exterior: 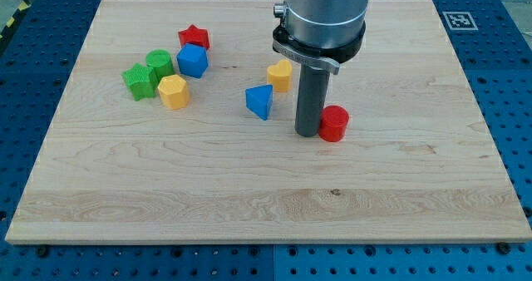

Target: Slide the blue triangle down

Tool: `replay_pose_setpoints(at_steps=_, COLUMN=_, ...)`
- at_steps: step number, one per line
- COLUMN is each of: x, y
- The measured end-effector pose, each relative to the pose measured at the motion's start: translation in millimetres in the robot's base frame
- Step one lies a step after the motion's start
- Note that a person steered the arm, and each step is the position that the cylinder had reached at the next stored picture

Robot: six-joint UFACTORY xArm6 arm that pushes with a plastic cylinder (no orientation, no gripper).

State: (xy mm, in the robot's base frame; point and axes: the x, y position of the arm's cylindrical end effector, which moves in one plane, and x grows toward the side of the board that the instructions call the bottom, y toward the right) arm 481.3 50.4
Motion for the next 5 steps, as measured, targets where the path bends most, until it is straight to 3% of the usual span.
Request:
replay_pose_setpoints(at_steps=3, x=-12, y=-86)
replay_pose_setpoints(at_steps=5, x=-91, y=-135)
